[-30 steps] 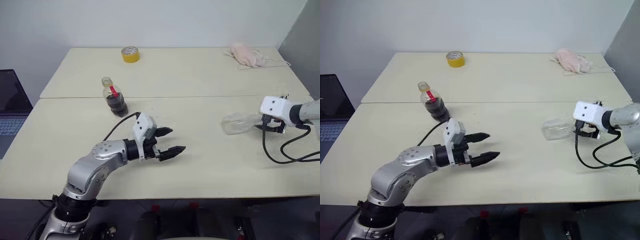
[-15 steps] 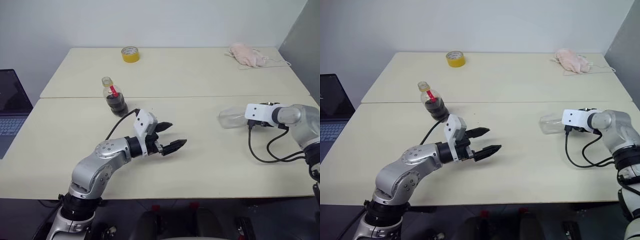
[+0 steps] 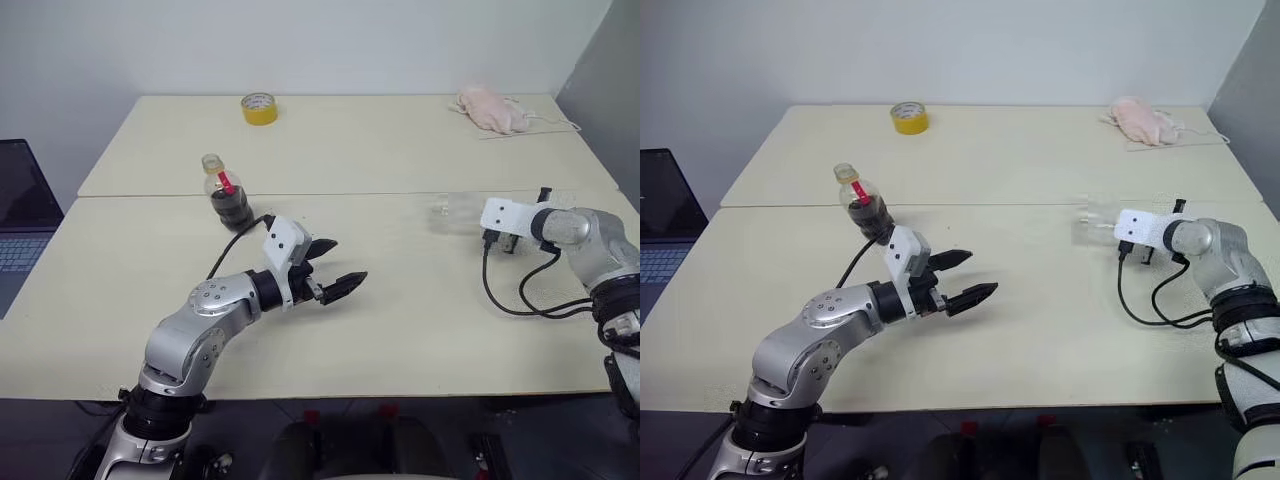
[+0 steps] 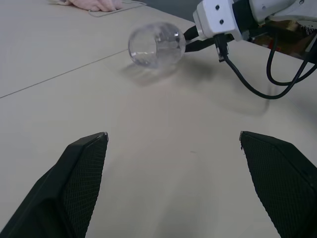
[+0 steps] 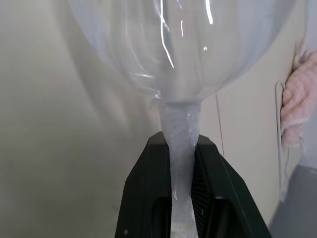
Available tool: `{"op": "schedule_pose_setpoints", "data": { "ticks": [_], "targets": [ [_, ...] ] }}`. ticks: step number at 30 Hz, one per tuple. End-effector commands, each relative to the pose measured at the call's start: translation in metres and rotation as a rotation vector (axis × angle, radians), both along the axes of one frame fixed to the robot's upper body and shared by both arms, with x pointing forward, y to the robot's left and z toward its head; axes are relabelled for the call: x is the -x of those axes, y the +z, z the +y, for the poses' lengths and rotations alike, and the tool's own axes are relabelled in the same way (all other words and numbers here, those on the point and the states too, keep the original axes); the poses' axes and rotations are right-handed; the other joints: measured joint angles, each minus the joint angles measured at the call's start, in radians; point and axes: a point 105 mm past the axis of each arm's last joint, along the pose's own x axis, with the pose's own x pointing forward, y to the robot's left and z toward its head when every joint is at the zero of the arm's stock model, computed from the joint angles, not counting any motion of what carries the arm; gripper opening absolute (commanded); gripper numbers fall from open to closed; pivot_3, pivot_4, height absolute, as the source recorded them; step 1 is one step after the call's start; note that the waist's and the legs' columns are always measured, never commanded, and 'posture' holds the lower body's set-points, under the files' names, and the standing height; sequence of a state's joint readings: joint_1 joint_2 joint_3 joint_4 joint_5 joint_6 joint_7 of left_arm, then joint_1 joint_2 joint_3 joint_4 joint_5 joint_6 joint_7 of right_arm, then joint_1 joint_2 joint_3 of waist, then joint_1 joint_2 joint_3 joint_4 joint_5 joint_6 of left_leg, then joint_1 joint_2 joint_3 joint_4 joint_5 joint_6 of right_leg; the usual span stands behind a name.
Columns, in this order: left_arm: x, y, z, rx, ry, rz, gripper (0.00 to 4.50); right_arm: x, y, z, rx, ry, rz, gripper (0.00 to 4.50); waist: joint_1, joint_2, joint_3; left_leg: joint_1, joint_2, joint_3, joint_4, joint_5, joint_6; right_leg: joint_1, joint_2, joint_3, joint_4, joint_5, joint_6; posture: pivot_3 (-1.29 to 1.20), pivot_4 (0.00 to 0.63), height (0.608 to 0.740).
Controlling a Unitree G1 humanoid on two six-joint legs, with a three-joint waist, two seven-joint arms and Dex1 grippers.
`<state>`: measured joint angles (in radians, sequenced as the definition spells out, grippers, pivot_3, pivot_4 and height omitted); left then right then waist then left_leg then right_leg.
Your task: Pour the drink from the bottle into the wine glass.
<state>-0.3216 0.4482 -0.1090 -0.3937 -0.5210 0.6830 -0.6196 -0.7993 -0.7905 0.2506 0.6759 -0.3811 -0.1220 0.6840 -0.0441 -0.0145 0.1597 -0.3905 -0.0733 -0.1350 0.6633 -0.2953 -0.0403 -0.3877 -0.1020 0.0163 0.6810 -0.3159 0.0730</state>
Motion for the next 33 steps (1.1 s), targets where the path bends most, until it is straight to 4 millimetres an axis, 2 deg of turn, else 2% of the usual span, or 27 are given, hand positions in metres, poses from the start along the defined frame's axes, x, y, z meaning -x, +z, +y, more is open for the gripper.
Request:
{"op": "schedule_pose_setpoints", "data": {
  "ticks": [1, 5, 9, 13, 20, 26, 33],
  "targets": [
    [-0.001, 0.008, 0.005, 0.010, 0.020, -0.048, 4.50, 0.003, 0.042, 0.041, -0.287, 0.141, -0.159, 0.25, -0.005, 0.000, 0.000, 0.000, 0.000, 0.000, 0.000, 0.000, 0.000, 0.000, 0.000, 0.000, 0.000, 0.000, 0.000, 0.00, 0.150, 0.740],
    [-0.001, 0.006, 0.005, 0.009, 0.022, -0.046, 4.50, 0.011, 0.062, 0.070, -0.698, 0.205, -0.242, 0.24, -0.011, 0.000, 0.000, 0.000, 0.000, -0.001, 0.000, 0.000, 0.000, 0.000, 0.000, 0.000, 0.000, 0.000, 0.000, 0.00, 0.150, 0.740],
    [-0.001, 0.006, 0.004, 0.009, 0.022, -0.047, 4.50, 0.019, 0.050, 0.090, -0.957, 0.211, -0.201, 0.24, -0.004, 0.000, 0.000, 0.000, -0.001, -0.002, 0.001, 0.000, 0.000, 0.001, 0.000, -0.001, 0.000, 0.000, 0.000, 0.00, 0.150, 0.740],
    [-0.001, 0.005, 0.006, 0.005, 0.028, -0.047, 4.50, 0.028, 0.022, 0.124, -1.029, 0.219, -0.135, 0.24, -0.005, 0.000, 0.000, 0.000, -0.001, -0.002, 0.001, 0.000, 0.000, 0.001, 0.000, -0.001, 0.001, 0.000, 0.000, 0.00, 0.150, 0.740],
    [-0.002, 0.005, 0.007, 0.007, 0.037, -0.046, 4.50, 0.040, -0.005, 0.168, -1.111, 0.208, -0.097, 0.24, -0.013, 0.001, 0.000, 0.000, 0.000, -0.003, 0.000, 0.000, 0.000, -0.001, 0.000, -0.001, 0.001, 0.000, 0.000, 0.00, 0.150, 0.740],
    [-0.001, 0.003, 0.007, 0.008, 0.042, -0.041, 4.50, 0.049, -0.011, 0.182, -1.155, 0.214, -0.084, 0.24, -0.011, 0.001, 0.000, 0.000, -0.001, -0.003, 0.001, 0.000, 0.000, -0.001, 0.000, 0.000, 0.001, 0.000, 0.000, 0.00, 0.150, 0.740],
    [-0.001, 0.002, 0.008, 0.003, 0.049, -0.041, 4.50, 0.053, -0.021, 0.171, -1.149, 0.195, -0.080, 0.23, -0.011, 0.001, -0.001, 0.001, -0.001, -0.003, 0.001, 0.000, 0.000, -0.001, 0.000, 0.000, 0.001, 0.000, 0.000, 0.00, 0.150, 0.740]
  ]
}}
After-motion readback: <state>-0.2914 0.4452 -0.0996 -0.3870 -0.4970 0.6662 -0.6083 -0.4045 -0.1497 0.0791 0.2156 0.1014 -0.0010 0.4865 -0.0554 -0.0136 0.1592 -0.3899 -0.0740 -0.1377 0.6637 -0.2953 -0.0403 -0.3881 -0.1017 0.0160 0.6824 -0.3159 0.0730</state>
